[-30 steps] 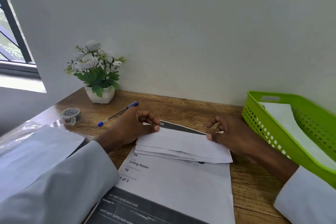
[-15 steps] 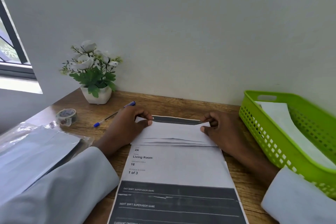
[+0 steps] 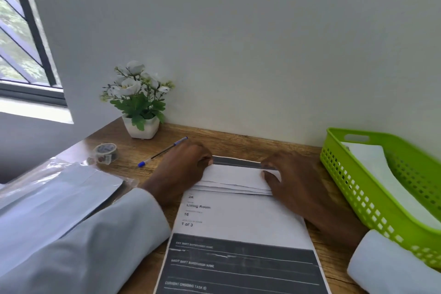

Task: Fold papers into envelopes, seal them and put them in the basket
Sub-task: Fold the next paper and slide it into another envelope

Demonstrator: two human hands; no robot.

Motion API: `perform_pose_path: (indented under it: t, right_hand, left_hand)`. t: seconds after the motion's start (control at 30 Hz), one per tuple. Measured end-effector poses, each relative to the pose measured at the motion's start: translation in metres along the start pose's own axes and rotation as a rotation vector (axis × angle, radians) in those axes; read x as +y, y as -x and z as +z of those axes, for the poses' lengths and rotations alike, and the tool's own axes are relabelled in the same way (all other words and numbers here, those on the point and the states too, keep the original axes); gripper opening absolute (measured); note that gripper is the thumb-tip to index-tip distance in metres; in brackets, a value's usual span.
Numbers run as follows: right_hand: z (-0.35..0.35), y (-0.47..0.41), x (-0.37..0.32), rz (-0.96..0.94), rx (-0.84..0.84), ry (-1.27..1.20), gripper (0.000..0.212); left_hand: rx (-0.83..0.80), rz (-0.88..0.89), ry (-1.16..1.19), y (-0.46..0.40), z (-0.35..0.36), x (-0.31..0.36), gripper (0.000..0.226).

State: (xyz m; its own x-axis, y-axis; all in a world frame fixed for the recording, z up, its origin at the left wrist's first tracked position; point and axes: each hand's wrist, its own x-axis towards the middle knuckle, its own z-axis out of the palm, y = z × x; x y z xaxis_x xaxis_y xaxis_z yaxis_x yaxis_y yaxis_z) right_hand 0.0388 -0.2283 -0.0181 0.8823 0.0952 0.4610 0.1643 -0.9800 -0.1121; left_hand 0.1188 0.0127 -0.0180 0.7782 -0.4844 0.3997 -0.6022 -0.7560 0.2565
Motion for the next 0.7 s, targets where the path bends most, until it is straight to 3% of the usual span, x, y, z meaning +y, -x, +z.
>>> perform_pose_path:
  t: [0.1, 0.23, 0.37, 0.5, 0.7]
  right_hand:
    - [-0.005, -0.007, -0.027, -0.071, 0.104, -0.146, 0.016]
    - [-0.018, -0.029, -0.078, -0.253, 0.076, -0.298, 0.019]
    - [-0.019, -0.053, -0.127, -0.377, 0.016, -0.432, 0.022]
    - [0.001, -0.071, -0.178, -0.413, -0.061, -0.499, 0.018]
    - [0.042, -0.075, -0.231, -0.379, -0.241, -0.678, 0.016]
  left_hand:
    - [0.009, -0.008, 0.039, 0.001, -0.017, 0.011, 0.014]
    - [-0.007, -0.012, 0.007, 0.016, -0.050, 0.015, 0.014]
    - [0.086, -0.066, -0.038, 0.052, -0.087, -0.006, 0.013]
    - [0.242, -0.243, 0.019, 0.105, -0.115, -0.050, 0.007]
    - [0.273, -0.457, -0.007, 0.168, -0.108, -0.088, 0.053]
